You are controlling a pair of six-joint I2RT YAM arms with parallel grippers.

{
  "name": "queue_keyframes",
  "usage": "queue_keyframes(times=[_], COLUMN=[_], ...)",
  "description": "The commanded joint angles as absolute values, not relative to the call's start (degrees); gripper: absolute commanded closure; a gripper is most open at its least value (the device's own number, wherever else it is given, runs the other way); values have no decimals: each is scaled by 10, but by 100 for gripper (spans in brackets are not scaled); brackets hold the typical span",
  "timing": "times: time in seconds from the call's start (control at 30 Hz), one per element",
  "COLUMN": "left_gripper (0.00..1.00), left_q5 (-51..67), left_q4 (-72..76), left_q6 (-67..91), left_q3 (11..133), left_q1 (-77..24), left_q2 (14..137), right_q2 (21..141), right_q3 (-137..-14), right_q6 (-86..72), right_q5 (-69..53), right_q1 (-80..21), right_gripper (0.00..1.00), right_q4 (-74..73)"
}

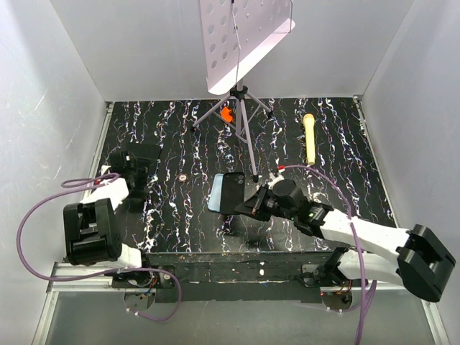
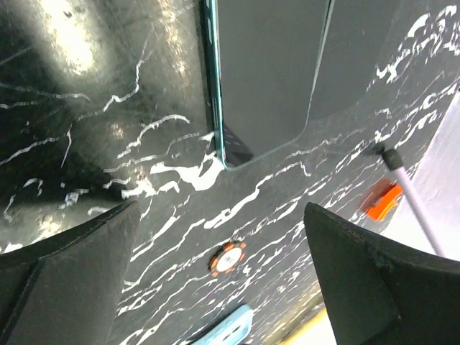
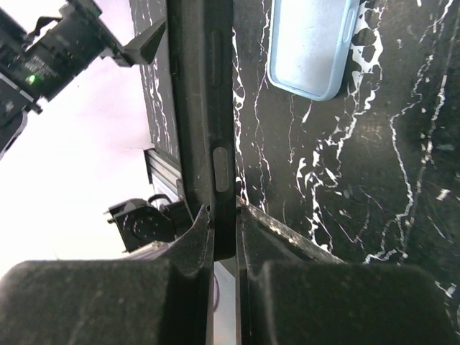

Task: Take the phone out of the phone case
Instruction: Place the phone case on the phone case.

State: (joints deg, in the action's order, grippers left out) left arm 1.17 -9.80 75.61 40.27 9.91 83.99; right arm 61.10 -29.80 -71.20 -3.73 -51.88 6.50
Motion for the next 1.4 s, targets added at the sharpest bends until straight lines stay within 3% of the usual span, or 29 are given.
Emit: queue_keyframes(times=[0.0, 0.2, 0.37, 0.77, 1.37], left_gripper=[2, 2, 2, 2, 2], left_q5=[13, -40, -21, 76, 91], left_q4=[-149, -161, -161, -143, -145], left_q6=[654, 494, 420, 418, 420], left_q3=[423, 453, 465, 478, 481], left_q1=[64, -44, -76, -99, -99], left_q2=[761, 694, 658, 668, 671], right_q2=[664, 761, 816, 874, 917], right_q3=[-309, -345, -386, -438, -467], right_q6=[-784, -811, -799, -783, -764], right_q5=[27, 49, 53, 71, 49], right_q1=[-547, -562, -562, -557, -545], right_gripper=[99, 99, 99, 99, 94], right_q4=[174, 192, 166, 113, 85])
